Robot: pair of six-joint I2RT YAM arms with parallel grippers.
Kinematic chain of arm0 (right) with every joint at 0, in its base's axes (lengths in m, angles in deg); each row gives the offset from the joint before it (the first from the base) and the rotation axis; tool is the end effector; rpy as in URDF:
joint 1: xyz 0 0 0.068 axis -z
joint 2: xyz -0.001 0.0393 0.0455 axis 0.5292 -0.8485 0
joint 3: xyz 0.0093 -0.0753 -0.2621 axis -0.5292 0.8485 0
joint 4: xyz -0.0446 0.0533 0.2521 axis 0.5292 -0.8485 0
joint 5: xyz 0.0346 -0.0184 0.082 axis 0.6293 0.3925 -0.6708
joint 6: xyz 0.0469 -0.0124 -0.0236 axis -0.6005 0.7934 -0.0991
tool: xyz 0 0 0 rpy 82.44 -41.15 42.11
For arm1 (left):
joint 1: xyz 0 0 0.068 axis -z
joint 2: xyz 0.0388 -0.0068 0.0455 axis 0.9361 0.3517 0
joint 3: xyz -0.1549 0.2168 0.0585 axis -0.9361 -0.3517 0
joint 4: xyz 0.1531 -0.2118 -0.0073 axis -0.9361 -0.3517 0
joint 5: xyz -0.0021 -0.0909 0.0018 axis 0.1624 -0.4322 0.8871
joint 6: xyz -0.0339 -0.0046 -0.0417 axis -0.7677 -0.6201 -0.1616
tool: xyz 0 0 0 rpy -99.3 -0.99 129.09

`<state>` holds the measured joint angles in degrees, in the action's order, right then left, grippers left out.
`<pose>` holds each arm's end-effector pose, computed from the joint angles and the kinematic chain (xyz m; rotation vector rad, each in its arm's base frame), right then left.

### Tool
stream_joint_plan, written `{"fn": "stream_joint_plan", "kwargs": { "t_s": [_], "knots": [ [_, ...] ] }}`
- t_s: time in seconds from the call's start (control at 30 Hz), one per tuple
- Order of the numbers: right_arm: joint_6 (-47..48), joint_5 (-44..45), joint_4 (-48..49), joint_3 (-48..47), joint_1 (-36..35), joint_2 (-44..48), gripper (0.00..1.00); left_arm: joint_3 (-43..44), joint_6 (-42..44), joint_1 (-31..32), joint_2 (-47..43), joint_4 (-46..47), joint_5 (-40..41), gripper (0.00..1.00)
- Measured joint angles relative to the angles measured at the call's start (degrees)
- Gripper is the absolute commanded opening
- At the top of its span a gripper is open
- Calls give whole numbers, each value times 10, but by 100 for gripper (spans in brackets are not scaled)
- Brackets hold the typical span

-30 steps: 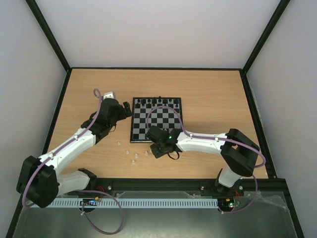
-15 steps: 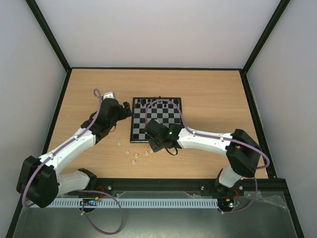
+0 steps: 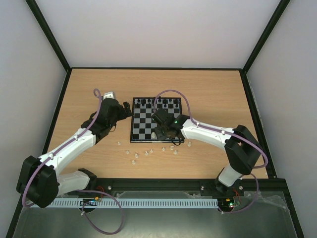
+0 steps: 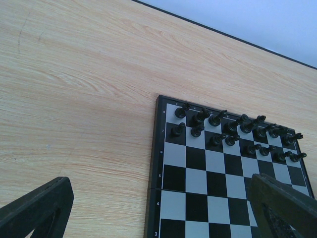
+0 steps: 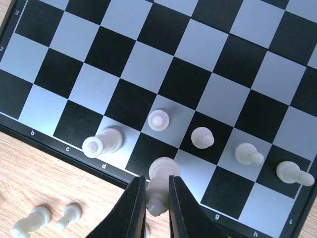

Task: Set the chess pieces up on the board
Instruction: Place the chess piece on the chessboard.

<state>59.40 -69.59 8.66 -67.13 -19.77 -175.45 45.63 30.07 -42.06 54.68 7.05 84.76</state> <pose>0.2172 0.2625 0.2217 -0.4904 2.4200 0.3101 0.2362 -0.1115 0.2572 -0.3002 2.0674 -0.3897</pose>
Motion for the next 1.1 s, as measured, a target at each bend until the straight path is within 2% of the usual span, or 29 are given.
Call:
{"fn": "stream_joint_plan", "kwargs": {
  "t_s": [0.6, 1.1],
  "knots": [
    [10, -31, 20, -3, 2, -43, 12, 0, 0, 0, 0, 0, 0, 99],
    [12, -32, 26, -4, 2, -45, 25, 0, 0, 0, 0, 0, 0, 99]
  ]
}}
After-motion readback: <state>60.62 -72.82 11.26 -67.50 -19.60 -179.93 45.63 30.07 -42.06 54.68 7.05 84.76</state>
